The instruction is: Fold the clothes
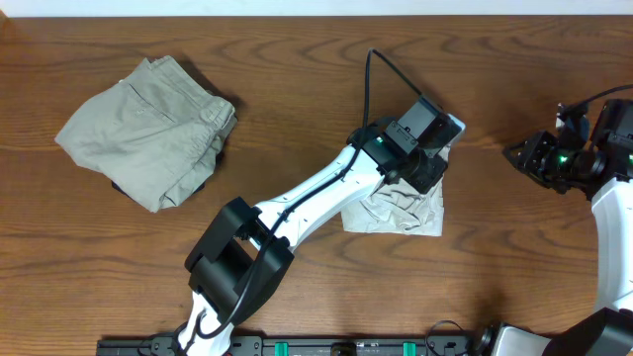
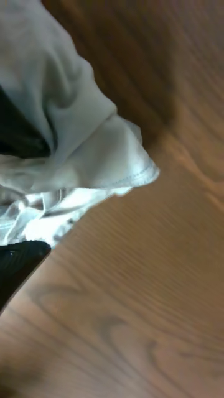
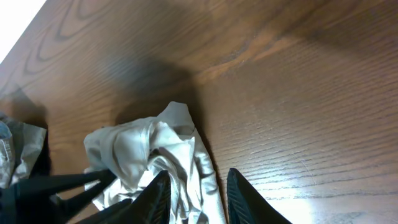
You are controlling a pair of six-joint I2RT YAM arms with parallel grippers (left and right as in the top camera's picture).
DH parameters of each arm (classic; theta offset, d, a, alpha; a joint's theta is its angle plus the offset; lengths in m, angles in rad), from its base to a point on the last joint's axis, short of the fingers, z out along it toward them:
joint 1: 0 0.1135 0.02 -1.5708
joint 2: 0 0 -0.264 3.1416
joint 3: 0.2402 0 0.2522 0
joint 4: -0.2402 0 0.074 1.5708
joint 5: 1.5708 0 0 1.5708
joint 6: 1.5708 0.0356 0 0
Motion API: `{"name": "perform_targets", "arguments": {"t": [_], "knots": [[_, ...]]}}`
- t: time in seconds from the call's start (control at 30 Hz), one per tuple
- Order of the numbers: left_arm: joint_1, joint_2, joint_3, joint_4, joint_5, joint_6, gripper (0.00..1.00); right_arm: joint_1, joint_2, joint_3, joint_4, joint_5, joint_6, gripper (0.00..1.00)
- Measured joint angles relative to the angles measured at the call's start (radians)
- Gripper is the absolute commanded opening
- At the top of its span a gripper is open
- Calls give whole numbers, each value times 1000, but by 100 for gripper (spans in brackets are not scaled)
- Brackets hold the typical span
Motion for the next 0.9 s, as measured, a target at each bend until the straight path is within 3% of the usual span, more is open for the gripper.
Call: {"name": "perform_targets", "arguments": {"t": [0.07, 0.17, 0.2, 0.33, 0.47, 0.5, 0.67, 0.73, 0.9], "knots": [[0, 0, 0, -2, -37, -2, 66, 3, 0, 0, -14, -3, -8, 31], [5, 0, 0, -18, -97, 0, 75, 29, 0, 0, -39, -14, -40, 36], [8, 0, 0, -30, -113, -1, 87, 53, 0, 0, -49, -19, -52, 37], [42, -18, 2, -105, -150, 0, 98, 145, 0, -4, -48, -24, -81, 40], [106, -96, 3, -189, -171, 0, 100, 241, 0, -41, 31, -13, -72, 43], [122, -117, 4, -205, -172, 0, 99, 260, 0, -55, 58, -9, -65, 43], [215, -208, 35, -346, -185, -9, 57, 351, 27, -139, 200, 25, -14, 41], [246, -217, 37, -408, -174, -6, 45, 377, 56, -164, 247, 34, 0, 40], [268, -190, -16, -456, -83, 14, 34, 426, 135, -187, 330, 60, 35, 36]]}}
